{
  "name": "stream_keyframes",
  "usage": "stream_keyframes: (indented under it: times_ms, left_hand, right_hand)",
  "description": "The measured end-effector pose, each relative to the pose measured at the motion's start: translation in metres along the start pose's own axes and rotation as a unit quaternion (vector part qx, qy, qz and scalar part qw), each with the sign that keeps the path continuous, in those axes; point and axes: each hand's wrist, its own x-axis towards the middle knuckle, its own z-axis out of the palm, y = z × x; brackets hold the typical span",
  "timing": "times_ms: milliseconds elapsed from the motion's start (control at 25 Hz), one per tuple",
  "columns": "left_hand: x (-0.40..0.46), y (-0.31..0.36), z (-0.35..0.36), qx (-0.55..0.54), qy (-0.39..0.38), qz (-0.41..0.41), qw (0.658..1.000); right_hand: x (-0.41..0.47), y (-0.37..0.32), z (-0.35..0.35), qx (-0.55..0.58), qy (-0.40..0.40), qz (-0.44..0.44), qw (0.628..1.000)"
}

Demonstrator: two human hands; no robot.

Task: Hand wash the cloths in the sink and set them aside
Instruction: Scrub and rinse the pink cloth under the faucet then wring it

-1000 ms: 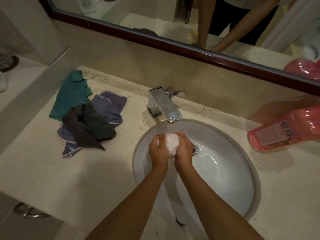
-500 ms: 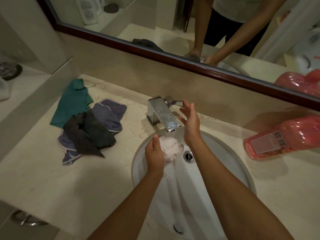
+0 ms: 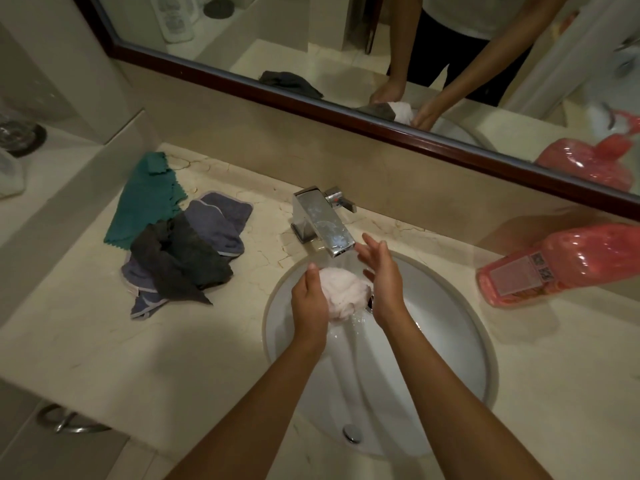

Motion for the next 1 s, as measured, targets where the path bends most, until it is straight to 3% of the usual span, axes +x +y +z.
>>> stream_keyframes:
  times_ms: [120,200,280,360,480,600,800,1000]
  left_hand:
    - [-0.028,0.006,0.006,0.021,-0.034,-0.028,0.999]
    - [-0.051,0.015,0.012,0.052,-0.067,-0.082,0.993]
    - [-0.072,0.028,0.016,0.077,-0.112,-0.085,0.987]
    - [-0.099,0.034,0.015,0.137,-0.191,0.015,0.972]
    - [-0.132,0.041,0.011,0.250,-0.302,0.164,0.905]
    - [-0.148,0.058,0.017,0.266,-0.292,0.240,0.887]
    - [-0.166,0.089,0.027,0.204,-0.223,0.237,0.923]
    - [-0.183,0.104,0.023,0.256,-0.280,0.260,0.888]
  right_hand:
    - [-0.046,0.011,-0.020,-0.018,0.008,0.027,0.999]
    - [-0.073,0.013,-0.032,-0.063,0.028,-0.014,0.998]
    - [-0.092,0.006,-0.041,-0.093,0.067,-0.050,0.992]
    - [-0.105,-0.011,-0.050,-0.099,0.136,-0.031,0.985]
    - [-0.121,-0.045,-0.064,-0.059,0.208,0.039,0.976]
    - [-0.145,-0.073,-0.080,-0.020,0.152,0.054,0.987]
    - [-0.185,-0.079,-0.109,-0.094,0.025,-0.117,0.988]
    - [-0.197,-0.100,-0.134,-0.088,0.084,-0.142,0.982]
